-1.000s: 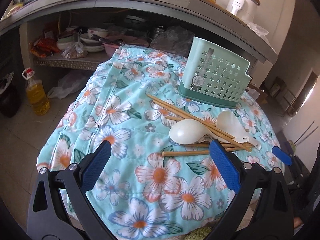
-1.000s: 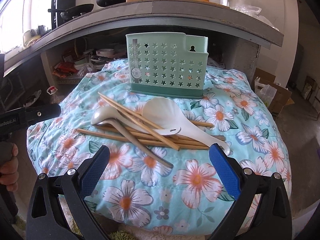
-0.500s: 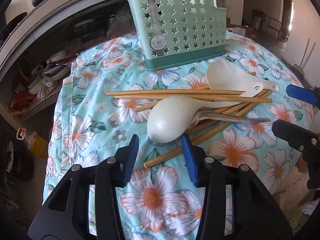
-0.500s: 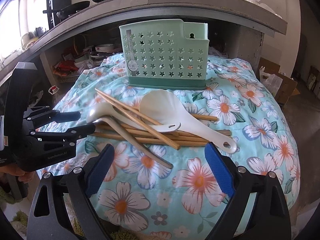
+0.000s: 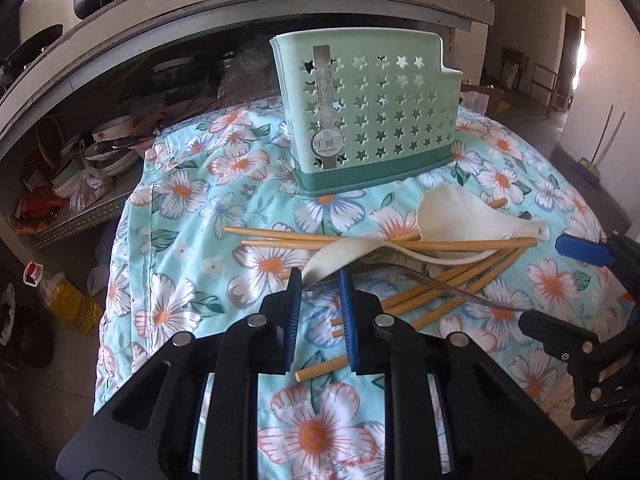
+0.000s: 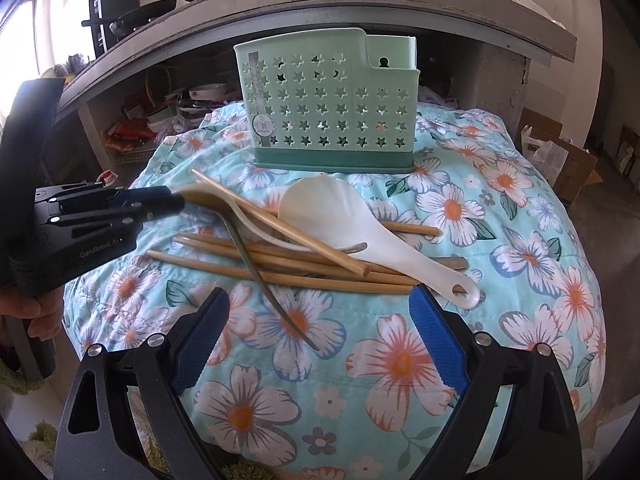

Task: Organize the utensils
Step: 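Move the left tool down to the metal spoon and close on it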

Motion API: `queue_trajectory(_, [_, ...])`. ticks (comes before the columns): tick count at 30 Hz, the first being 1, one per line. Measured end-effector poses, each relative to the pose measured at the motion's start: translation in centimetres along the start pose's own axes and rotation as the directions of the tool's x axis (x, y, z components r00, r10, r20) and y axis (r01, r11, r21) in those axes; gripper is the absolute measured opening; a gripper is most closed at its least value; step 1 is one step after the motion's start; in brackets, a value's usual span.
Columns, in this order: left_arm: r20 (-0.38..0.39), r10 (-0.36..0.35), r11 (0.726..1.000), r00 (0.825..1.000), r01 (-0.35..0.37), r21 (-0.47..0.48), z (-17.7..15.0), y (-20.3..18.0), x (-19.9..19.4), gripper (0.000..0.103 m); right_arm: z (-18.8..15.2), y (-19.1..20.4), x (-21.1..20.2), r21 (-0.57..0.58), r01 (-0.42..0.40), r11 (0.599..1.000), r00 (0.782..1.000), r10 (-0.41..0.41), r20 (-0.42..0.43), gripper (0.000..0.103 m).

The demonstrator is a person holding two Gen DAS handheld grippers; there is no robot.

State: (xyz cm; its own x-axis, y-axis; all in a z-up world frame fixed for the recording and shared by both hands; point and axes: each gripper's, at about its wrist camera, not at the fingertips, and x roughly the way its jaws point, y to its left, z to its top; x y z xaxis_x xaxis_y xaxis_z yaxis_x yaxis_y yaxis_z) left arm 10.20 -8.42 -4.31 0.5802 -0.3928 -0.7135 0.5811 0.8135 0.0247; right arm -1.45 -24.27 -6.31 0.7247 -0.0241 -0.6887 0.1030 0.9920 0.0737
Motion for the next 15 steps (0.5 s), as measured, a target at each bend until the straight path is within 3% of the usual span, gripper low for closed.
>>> queue_trajectory(10, [0.024,-0.066,0.98,0.998,0.069,-0.186,1.6,2.4,2.1,0.018,0.0,0.0,0.2,0.005,0.0,1.0,1.0,0.0,-0.006,0.089])
queue_trajectory(15, [-0.053,-0.12,0.966,0.991,0.105,-0.237,1.3,2.8,4.4,0.018,0.0,0.0,0.1,0.004,0.003,1.0,1.0,-0.003,-0.002,0.089])
